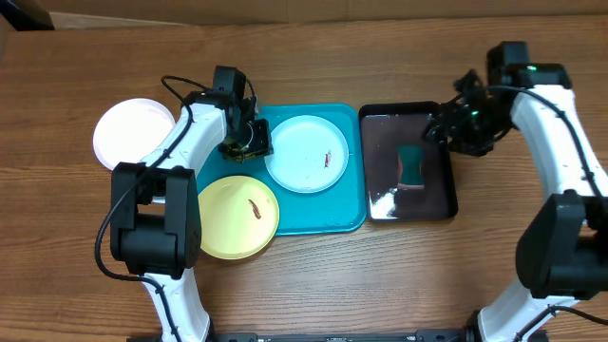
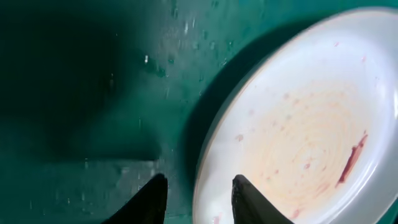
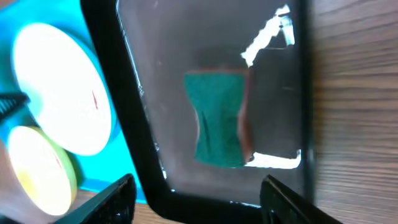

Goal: Clean dirty plates on tray and stack at the side
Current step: 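Reach the right gripper into the black tray and grasp the green sponge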

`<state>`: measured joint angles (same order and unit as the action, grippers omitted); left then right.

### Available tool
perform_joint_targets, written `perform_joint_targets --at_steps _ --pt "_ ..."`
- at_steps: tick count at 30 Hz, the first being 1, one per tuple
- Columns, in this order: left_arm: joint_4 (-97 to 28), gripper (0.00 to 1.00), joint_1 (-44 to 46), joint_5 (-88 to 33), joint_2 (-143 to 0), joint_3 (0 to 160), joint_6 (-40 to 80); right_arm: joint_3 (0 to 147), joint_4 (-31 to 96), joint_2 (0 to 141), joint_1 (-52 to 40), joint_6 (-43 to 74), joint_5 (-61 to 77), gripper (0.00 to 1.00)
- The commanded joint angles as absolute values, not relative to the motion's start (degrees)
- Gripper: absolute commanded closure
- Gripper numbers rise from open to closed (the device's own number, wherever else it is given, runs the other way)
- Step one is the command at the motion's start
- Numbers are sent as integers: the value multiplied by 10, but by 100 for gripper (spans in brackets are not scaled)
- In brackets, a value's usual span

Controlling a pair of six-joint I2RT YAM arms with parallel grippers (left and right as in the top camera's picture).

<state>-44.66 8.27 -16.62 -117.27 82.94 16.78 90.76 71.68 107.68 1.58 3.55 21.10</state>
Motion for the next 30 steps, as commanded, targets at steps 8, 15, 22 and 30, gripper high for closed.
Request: perform_joint_targets --at_steps 8,15,22,30 --pt "-383 59 94 -141 -1166 830 167 813 634 1070 -109 85 34 25" --pt "-380 54 109 -83 -1166 830 149 742 522 1071 -112 86 34 23" --pt "-371 58 123 -83 -1166 830 128 739 493 1071 -112 86 5 24" --pt "-371 61 131 -69 -1167 823 129 717 488 1071 -111 86 -17 25"
